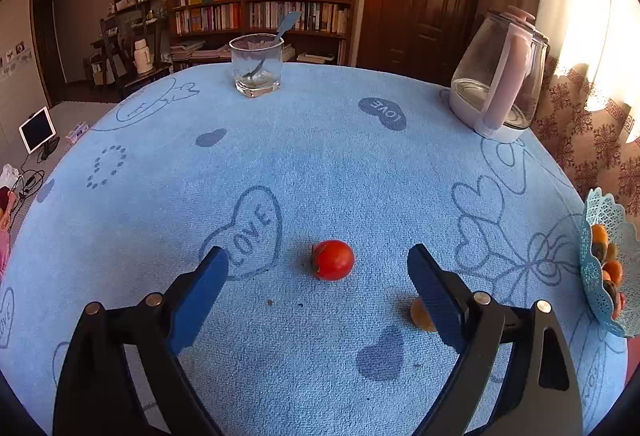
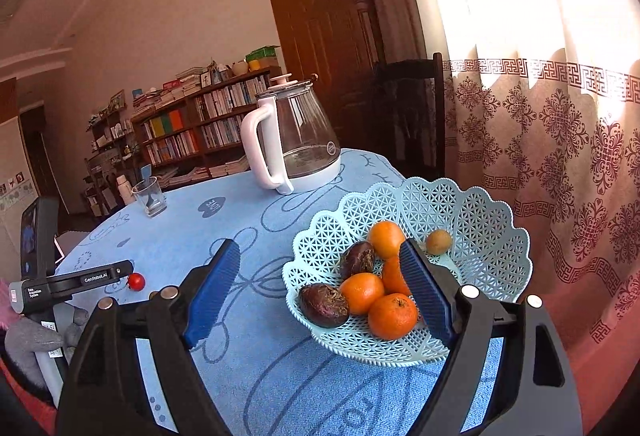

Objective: Organize fruits
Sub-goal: 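Lower the left gripper around the red tomato and close it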

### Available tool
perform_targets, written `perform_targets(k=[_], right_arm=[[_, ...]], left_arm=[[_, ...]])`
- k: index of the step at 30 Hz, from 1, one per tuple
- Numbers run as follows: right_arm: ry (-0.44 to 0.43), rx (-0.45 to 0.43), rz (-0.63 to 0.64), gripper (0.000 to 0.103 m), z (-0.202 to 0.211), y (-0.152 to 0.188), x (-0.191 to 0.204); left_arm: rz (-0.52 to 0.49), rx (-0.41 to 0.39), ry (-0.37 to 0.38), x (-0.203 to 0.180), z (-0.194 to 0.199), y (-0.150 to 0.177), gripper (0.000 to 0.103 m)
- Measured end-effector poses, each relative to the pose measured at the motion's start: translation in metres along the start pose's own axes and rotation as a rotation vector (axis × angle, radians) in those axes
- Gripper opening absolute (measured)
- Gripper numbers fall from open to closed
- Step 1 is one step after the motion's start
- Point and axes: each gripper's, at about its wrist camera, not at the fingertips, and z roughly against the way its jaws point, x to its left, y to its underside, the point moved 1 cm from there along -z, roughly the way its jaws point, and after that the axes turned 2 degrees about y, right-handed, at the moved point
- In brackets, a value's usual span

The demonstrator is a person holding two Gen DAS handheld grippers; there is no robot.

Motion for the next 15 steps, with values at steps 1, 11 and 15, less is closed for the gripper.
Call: perform_targets(k=[1,11,15], right_arm=[[-0.002,0.001,0.006,0.083,0.0,0.001,0.001],[-0.018,0.014,0.037,0.083,-0.003,0.005,0.008],[-0.022,0.021,0.046,0.083,-0.004,0.006,0.01]], left_arm=[[-0.009,0.009,-0.003,-0.002,-0.004,0.0,0.085],[-0.024,0.098,-0.009,0.0,-0.04,0.002,0.053],[-0.012,0.106,0.0,0.002,-0.043,0.002,0.043]])
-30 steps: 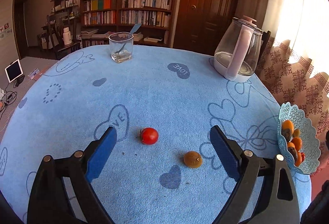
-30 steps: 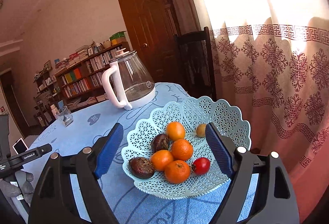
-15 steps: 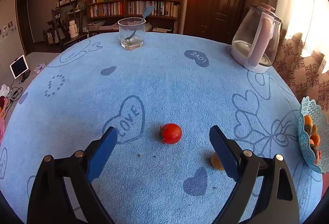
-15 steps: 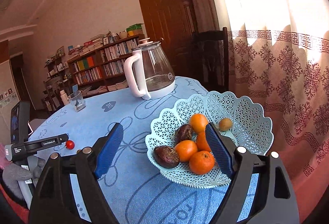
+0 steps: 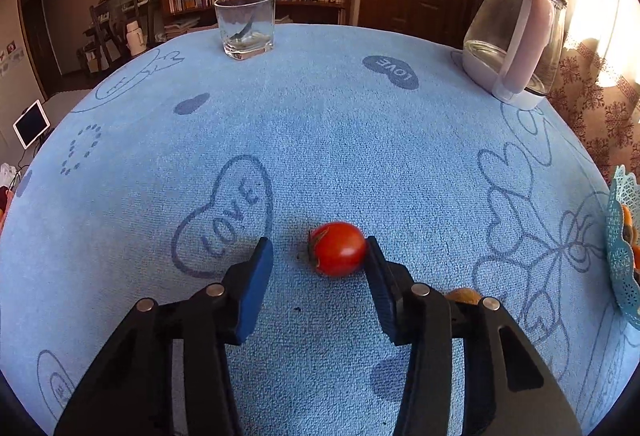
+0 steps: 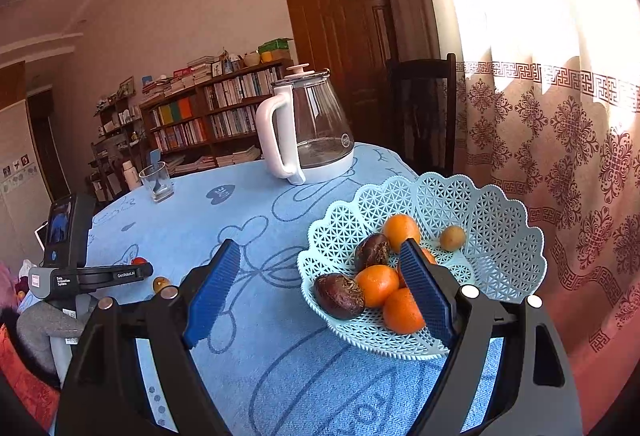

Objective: Organize fruits
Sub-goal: 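Lower the left gripper around the red tomato and close it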

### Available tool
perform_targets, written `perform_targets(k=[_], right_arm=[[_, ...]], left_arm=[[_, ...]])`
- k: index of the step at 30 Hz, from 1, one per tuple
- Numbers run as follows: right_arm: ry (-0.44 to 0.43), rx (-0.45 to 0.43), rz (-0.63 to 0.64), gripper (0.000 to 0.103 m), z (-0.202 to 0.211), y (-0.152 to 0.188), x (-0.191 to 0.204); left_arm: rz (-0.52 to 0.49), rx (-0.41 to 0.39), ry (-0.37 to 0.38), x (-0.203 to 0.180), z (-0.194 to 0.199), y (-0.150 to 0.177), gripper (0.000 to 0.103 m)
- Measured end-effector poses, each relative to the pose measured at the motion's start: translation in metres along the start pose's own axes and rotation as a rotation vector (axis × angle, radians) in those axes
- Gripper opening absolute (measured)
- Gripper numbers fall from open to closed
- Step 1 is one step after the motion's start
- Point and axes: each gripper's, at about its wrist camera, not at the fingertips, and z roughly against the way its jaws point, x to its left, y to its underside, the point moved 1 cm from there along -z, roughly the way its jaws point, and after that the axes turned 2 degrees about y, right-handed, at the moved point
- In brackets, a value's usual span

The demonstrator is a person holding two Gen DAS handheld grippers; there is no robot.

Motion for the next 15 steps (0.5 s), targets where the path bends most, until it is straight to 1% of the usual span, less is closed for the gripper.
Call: perform_targets(k=[2,5,10,15], right_arm=[[-0.004,0.004,0.006,0.083,-0.001,0.001,0.002],[-0.013,0.01,0.02,0.083,-0.002,0.003,0.007],[-0.03,0.022,0.048,0.083,-0.004,0.007,0.014],[-0.046,0.036,0.081,0.083,-0.005,0.01,0.024]], left_arm=[[0.001,-0.003,0.009,0.0,-0.001,0.0,0.041],[0.0,-0.011,0.027,0.0,0.001,0.0,0.033],[0.025,-0.022,0.056,0.005,0.005,0.001,0.032],[0.038,-0.035,0.069,0.008,0.014,0.002,0.031]])
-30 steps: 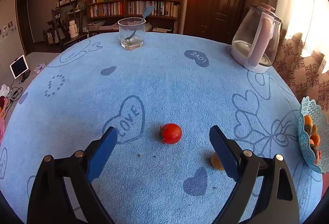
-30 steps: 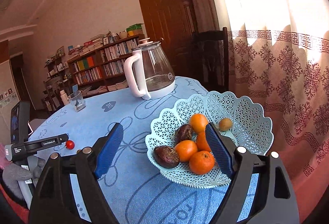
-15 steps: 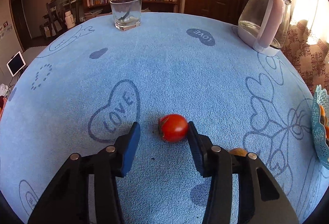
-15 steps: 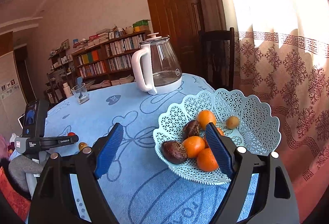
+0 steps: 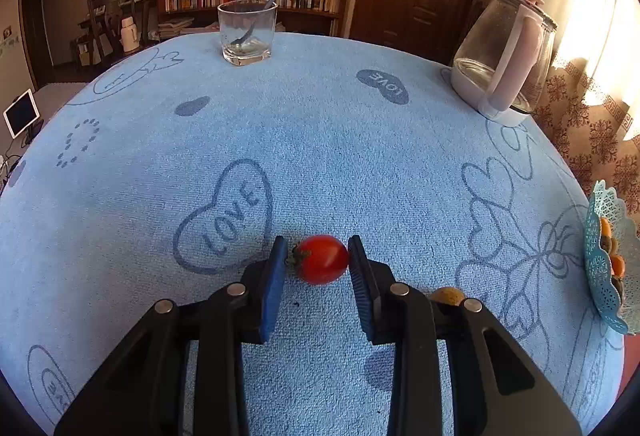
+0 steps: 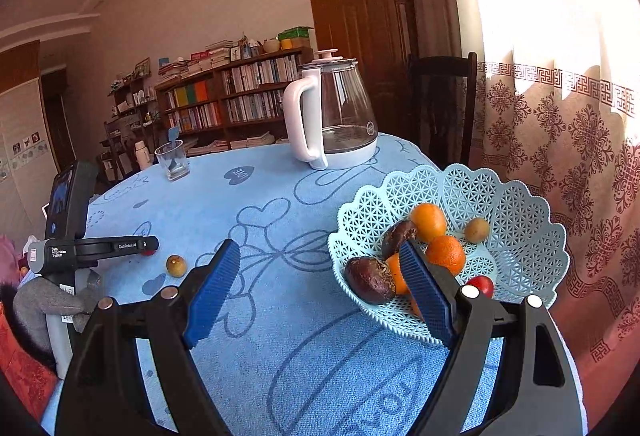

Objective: Organize fruits
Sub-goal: 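Lower the left gripper around the red tomato and close it, then grasp the small brown kiwi-like fruit with the right gripper while the left holds the tomato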

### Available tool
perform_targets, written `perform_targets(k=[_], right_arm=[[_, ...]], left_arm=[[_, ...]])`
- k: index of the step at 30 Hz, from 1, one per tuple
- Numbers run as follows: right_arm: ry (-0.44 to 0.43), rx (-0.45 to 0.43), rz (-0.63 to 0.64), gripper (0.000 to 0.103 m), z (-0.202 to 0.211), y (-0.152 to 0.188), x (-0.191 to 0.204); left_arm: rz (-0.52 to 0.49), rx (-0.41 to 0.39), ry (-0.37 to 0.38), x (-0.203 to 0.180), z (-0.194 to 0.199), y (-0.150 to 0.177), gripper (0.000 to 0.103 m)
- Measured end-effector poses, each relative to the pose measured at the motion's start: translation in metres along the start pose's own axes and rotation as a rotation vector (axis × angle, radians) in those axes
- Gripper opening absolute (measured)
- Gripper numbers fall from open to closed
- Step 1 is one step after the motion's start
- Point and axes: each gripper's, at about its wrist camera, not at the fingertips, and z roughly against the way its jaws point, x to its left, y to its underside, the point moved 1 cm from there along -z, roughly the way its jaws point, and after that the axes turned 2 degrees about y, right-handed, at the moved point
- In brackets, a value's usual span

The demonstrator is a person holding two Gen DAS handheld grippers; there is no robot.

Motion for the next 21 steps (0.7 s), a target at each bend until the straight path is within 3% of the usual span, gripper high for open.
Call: perform_targets(k=[6,16,21], right_arm=[[-0.059,0.045,0.041,0.083,-0.007,0.0,0.021],[-0.236,0.229,0.143,0.082,-0.056,0.006,0.094],[-0.299,0.347,0.142,0.063,-0.093,0.011,0.121]], left_arm=[[0.009,-0.045,0.023,0.001,0.018,-0.003,0.031],[0.064,-0.097,0.073,0.017,0.044,-0.01,0.03],[0.103,-0.084,0.066,0.027,0.044,-0.01,0.03]])
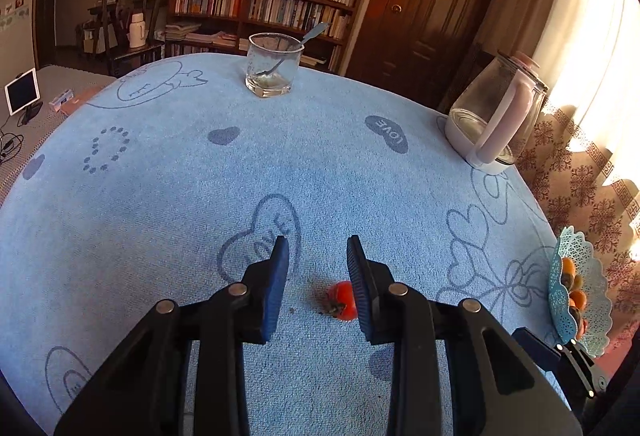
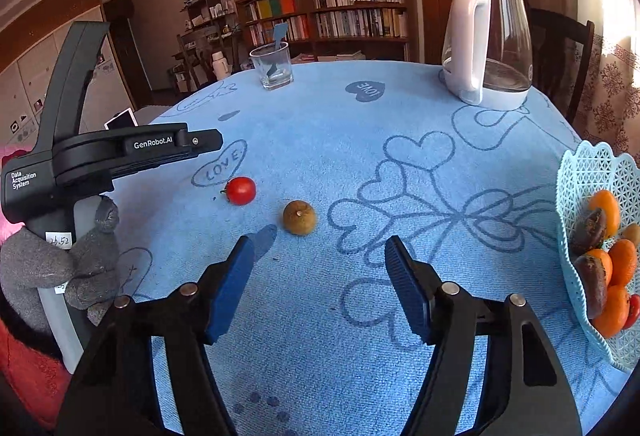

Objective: Organize fruits
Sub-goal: 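Grasp the small brown kiwi-like fruit with the right gripper while the left holds the tomato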

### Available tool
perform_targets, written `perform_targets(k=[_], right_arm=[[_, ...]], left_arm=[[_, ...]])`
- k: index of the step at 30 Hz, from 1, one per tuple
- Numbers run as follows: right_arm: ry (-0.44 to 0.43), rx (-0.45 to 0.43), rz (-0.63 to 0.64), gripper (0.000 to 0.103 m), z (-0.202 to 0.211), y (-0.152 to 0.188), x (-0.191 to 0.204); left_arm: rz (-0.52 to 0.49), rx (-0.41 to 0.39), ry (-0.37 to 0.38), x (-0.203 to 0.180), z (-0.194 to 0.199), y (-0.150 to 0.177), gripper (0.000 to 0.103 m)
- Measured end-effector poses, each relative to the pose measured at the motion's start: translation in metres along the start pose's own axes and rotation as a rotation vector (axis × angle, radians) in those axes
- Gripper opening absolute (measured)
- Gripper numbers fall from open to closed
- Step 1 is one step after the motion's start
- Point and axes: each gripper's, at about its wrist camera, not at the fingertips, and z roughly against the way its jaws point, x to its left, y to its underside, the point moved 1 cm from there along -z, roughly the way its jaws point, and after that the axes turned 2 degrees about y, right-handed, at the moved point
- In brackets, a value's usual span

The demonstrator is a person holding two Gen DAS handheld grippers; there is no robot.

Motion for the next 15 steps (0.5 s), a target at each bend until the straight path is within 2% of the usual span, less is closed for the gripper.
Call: perform_targets(k=[3,10,15], right_arm=[[-0.016,0.037,0.006,0.058,-0.019,-0.007,0.006],[0.004,0.094,0.002,0.045,-0.05,-0.017,0.012],[0.054,0.118,0.017,0.026,-0.059,-0.018,0.016]], left_arm=[[0.005,0.0,-0.001,0.004,0.0,0.0,0.03],[0.019,0.009,-0.006,0.006,-0.001,0.0,0.03],[0.027,0.012,-0.007,0.008,-0.002,0.0,0.031]])
